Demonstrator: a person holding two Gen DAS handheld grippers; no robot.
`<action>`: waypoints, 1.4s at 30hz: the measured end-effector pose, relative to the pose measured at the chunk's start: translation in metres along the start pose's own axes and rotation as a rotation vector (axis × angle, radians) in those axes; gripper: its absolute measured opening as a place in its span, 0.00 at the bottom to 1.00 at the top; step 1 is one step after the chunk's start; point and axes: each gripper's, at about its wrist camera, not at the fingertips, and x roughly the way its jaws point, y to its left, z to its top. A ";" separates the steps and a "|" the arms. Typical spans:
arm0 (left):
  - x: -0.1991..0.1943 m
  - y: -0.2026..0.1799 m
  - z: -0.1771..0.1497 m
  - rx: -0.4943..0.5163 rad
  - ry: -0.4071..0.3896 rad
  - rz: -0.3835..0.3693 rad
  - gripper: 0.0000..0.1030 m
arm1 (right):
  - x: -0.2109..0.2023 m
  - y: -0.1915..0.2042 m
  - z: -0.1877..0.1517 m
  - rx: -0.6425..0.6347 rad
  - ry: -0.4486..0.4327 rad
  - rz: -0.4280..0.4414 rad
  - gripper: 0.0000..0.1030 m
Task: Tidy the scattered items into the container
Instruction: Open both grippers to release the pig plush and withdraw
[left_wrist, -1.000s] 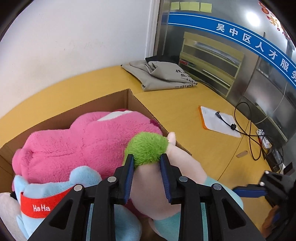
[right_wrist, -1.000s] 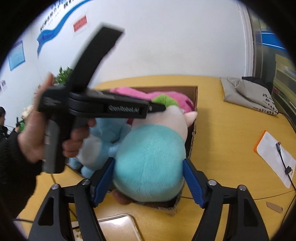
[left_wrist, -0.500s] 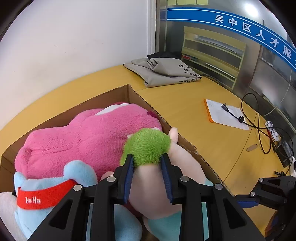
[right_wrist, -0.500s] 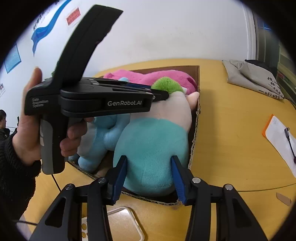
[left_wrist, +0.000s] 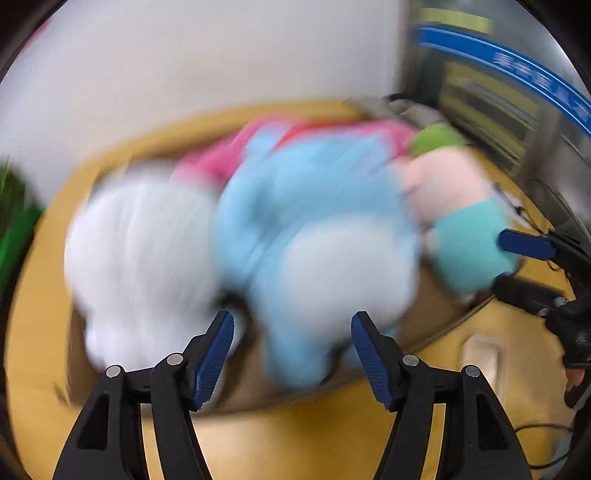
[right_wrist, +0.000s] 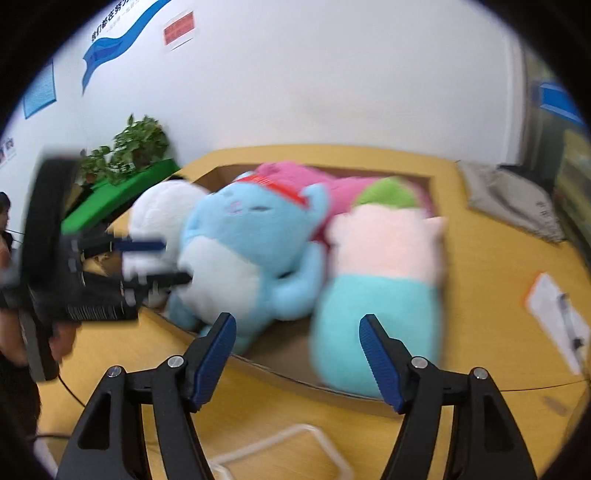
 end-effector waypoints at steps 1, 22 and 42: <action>0.002 0.012 -0.005 -0.060 -0.003 -0.057 0.70 | 0.008 0.005 0.000 0.001 0.002 0.033 0.67; -0.071 -0.013 -0.048 -0.084 -0.180 0.017 0.96 | -0.017 0.032 -0.035 0.034 0.032 -0.057 0.76; -0.116 -0.058 -0.101 -0.090 -0.187 -0.078 1.00 | -0.093 0.040 -0.058 0.082 -0.110 -0.187 0.78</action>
